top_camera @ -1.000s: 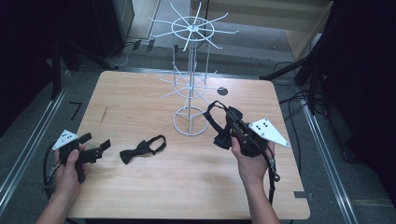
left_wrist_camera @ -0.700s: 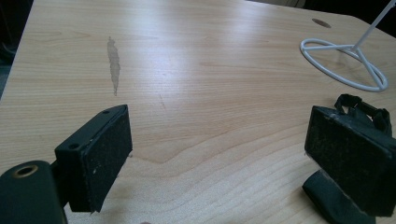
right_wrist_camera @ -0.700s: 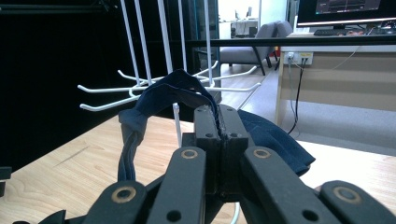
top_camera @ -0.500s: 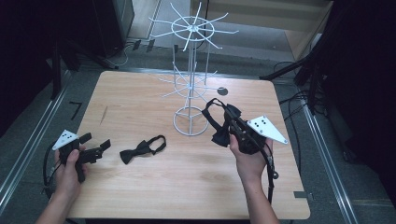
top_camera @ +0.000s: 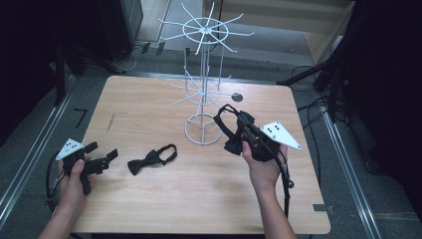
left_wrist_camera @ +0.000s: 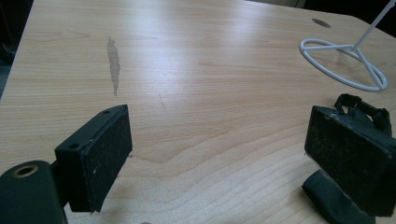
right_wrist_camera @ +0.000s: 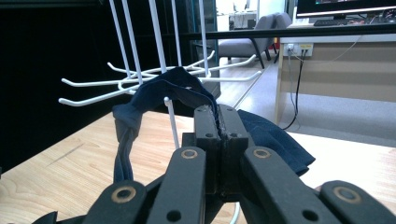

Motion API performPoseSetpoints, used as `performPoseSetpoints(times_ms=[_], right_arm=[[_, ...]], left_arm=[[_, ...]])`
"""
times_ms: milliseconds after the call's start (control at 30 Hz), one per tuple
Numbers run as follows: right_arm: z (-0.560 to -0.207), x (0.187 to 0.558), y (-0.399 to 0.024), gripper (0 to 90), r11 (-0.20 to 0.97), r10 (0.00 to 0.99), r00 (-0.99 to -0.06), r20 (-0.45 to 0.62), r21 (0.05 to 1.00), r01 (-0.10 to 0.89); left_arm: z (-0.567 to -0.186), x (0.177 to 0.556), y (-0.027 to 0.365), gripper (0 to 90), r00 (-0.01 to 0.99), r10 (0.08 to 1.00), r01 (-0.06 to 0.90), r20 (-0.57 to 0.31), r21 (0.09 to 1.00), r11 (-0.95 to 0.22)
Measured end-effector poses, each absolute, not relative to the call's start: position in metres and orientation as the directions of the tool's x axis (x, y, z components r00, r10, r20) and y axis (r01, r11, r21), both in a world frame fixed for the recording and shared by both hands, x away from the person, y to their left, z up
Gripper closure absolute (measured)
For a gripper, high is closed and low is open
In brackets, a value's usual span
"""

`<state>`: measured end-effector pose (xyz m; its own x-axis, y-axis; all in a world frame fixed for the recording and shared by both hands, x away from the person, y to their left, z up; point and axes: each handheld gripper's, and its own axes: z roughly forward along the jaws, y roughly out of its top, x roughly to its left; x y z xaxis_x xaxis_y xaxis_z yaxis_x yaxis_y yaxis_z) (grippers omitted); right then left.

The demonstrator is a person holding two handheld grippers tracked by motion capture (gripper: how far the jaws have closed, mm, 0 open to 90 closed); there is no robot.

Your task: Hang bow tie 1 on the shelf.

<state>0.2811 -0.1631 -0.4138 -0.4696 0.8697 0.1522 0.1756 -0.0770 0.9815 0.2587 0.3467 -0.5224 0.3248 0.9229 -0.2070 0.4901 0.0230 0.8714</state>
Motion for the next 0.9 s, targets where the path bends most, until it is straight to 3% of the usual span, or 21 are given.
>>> performPoseSetpoints(times_ms=[900], right_arm=[[-0.433,0.292,-0.145,89.8,-0.035,0.868,-0.478,0.135,0.977,0.212]], left_arm=[[-0.522,0.256,0.347,8.1,0.332,0.921,0.477,-0.205,0.878,0.023]])
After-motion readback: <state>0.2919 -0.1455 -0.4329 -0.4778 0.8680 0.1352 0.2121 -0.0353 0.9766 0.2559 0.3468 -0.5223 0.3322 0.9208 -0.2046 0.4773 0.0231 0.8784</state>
